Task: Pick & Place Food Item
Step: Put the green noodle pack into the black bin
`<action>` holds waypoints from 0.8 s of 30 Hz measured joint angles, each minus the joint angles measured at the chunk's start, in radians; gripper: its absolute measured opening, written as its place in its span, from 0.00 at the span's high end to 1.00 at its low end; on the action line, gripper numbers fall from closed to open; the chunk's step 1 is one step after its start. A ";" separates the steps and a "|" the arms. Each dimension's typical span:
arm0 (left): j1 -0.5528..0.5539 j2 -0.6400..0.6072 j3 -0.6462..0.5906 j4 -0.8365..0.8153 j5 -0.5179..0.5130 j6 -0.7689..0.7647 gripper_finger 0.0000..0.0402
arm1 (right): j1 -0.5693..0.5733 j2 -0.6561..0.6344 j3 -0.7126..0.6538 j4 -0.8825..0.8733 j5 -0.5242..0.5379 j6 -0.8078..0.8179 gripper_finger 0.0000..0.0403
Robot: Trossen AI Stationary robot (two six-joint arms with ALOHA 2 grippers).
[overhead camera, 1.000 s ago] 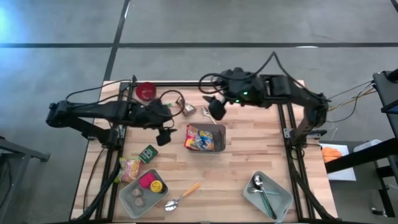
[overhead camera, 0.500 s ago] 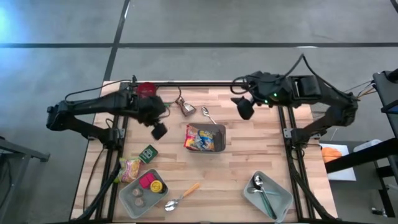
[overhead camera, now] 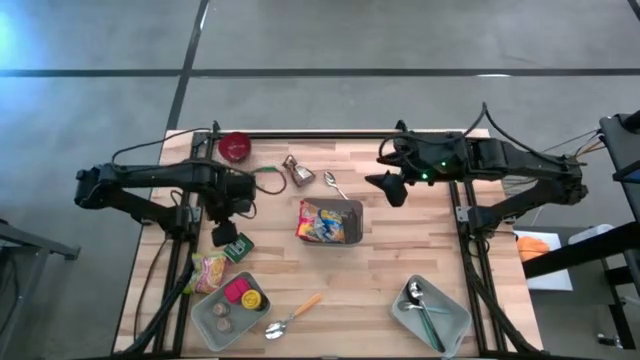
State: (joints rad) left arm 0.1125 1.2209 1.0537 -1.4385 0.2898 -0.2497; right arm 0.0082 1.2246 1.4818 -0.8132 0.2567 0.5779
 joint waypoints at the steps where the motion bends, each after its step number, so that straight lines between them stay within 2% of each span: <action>1: -0.002 0.000 -0.024 0.000 0.001 -0.003 0.45 | 0.000 -0.008 -0.011 0.011 -0.001 0.003 0.16; 8: -0.004 0.000 -0.194 0.010 0.074 -0.092 0.45 | 0.000 -0.033 -0.032 0.009 -0.006 0.024 0.16; 12: -0.009 0.002 -0.260 0.024 0.097 -0.118 0.38 | 0.000 -0.038 -0.032 0.011 -0.007 0.018 0.16; 14: -0.015 0.002 -0.259 0.083 0.133 -0.130 0.33 | 0.000 -0.038 -0.032 0.010 -0.007 0.017 0.16; 19: -0.038 0.010 -0.263 0.110 0.150 -0.142 0.21 | 0.000 -0.038 -0.032 0.010 -0.006 0.007 0.16; 24: -0.053 0.013 -0.263 0.119 0.154 -0.201 0.16 | 0.000 -0.038 -0.032 0.010 -0.006 0.006 0.16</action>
State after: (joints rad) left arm 0.0590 1.2341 0.7902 -1.3196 0.4440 -0.4505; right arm 0.0082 1.1866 1.4494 -0.8035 0.2505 0.5834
